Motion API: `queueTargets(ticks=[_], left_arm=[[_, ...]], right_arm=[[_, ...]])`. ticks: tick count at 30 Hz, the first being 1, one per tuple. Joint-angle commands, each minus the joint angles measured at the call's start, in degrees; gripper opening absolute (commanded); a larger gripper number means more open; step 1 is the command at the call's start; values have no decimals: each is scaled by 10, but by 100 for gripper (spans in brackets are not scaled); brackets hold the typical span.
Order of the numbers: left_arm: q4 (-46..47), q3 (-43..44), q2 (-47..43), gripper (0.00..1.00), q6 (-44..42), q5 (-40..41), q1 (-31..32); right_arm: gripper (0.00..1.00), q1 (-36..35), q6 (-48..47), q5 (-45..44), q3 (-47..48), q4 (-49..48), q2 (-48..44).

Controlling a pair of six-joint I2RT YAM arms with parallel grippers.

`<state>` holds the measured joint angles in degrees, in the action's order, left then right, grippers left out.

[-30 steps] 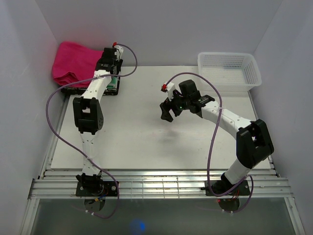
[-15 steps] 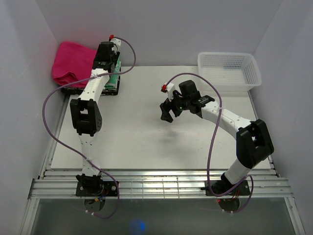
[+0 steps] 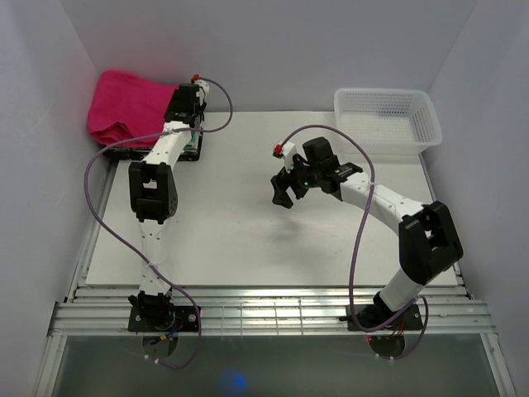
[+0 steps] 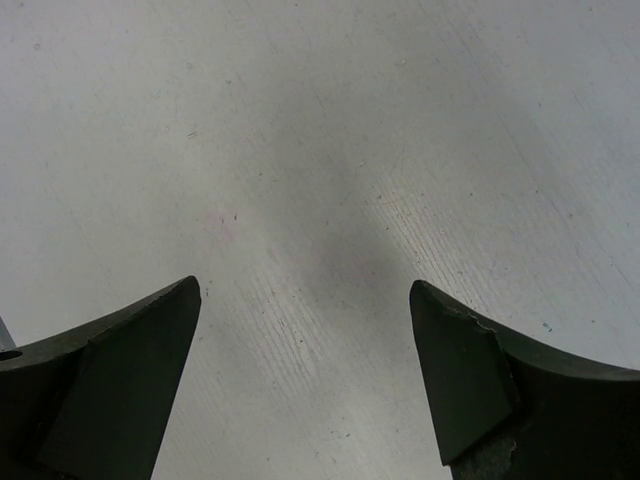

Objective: Fold and stack the trousers
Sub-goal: Neatly place the folded trousers to the corner

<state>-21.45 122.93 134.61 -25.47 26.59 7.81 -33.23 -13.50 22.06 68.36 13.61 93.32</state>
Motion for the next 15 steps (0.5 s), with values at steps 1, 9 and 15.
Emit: queueTargets(ticks=[1,9,15], left_arm=[[28,-19,-15,72,-12,27,-5],[76,-62,-5,75,-52,57,-7],[48,-28,9,75,-41,45,-11]], right_arm=[[90,4,3,6,-2,-16,-11],[90,6,5,6,-4,-16,-13],[90,7,7,7,-4,-16,-12]])
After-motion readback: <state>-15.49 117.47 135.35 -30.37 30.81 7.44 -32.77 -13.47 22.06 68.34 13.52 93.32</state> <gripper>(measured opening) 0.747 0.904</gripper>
